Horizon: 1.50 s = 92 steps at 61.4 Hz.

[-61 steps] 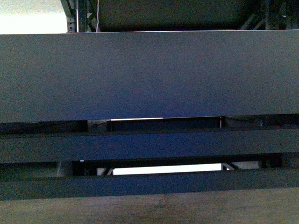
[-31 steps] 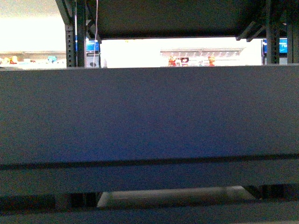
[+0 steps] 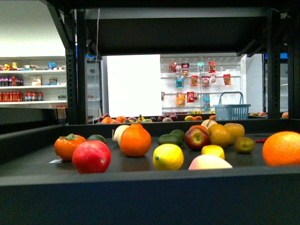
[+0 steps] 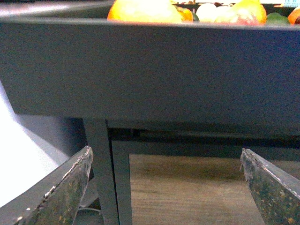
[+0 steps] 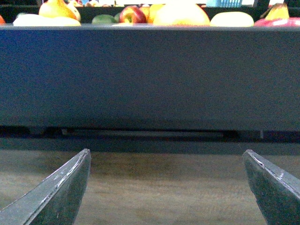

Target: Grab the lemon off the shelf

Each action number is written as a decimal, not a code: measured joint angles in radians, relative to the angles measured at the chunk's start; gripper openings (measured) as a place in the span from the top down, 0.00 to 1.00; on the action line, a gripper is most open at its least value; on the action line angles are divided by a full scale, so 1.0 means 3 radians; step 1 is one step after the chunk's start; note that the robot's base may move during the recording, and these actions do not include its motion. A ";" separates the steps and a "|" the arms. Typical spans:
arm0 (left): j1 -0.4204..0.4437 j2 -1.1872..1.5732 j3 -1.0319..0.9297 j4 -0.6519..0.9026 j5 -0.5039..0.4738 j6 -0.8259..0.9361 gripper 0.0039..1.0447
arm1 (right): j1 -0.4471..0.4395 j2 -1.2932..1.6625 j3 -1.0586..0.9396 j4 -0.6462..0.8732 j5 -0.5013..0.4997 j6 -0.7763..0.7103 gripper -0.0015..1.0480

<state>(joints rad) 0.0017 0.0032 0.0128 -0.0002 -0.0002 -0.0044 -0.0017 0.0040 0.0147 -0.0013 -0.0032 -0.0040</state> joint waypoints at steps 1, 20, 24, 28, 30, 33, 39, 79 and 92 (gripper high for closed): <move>0.0000 0.0000 0.0000 0.0000 0.0000 0.0000 0.08 | 0.0000 0.0000 0.0000 0.0000 -0.0003 0.0000 0.07; 0.0000 0.0000 0.0000 0.0000 -0.0001 0.0000 0.07 | 0.0000 0.0000 0.0000 0.0000 0.0001 0.0001 0.07; 0.0000 0.0000 0.0000 0.0000 -0.0001 0.0001 0.07 | 0.0000 0.0000 0.0000 0.0000 0.0003 0.0003 0.07; 0.0000 0.0000 0.0000 0.0000 0.0001 0.0001 0.07 | 0.0000 0.0000 0.0000 0.0000 0.0001 0.0001 0.07; 0.0000 0.0000 0.0000 0.0000 -0.0001 0.0001 0.08 | 0.0000 0.0000 0.0000 0.0000 0.0001 0.0004 0.07; 0.0000 0.0000 0.0000 0.0000 0.0000 0.0000 0.08 | 0.0000 0.0000 0.0000 0.0000 -0.0003 0.0004 0.07; 0.0000 0.0000 0.0000 0.0000 0.0000 0.0001 0.07 | 0.0000 0.0000 0.0000 0.0000 0.0001 0.0006 0.07; 0.0000 0.0000 0.0000 0.0000 0.0000 0.0003 0.07 | 0.0000 -0.0001 0.0000 -0.0001 -0.0001 0.0013 0.07; 0.0000 0.0001 0.0000 0.0000 -0.0001 0.0001 0.08 | 0.0000 0.0000 0.0000 0.0000 0.0001 0.0011 0.07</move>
<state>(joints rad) 0.0017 0.0036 0.0128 -0.0002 -0.0006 -0.0040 -0.0017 0.0040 0.0147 -0.0013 -0.0029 -0.0006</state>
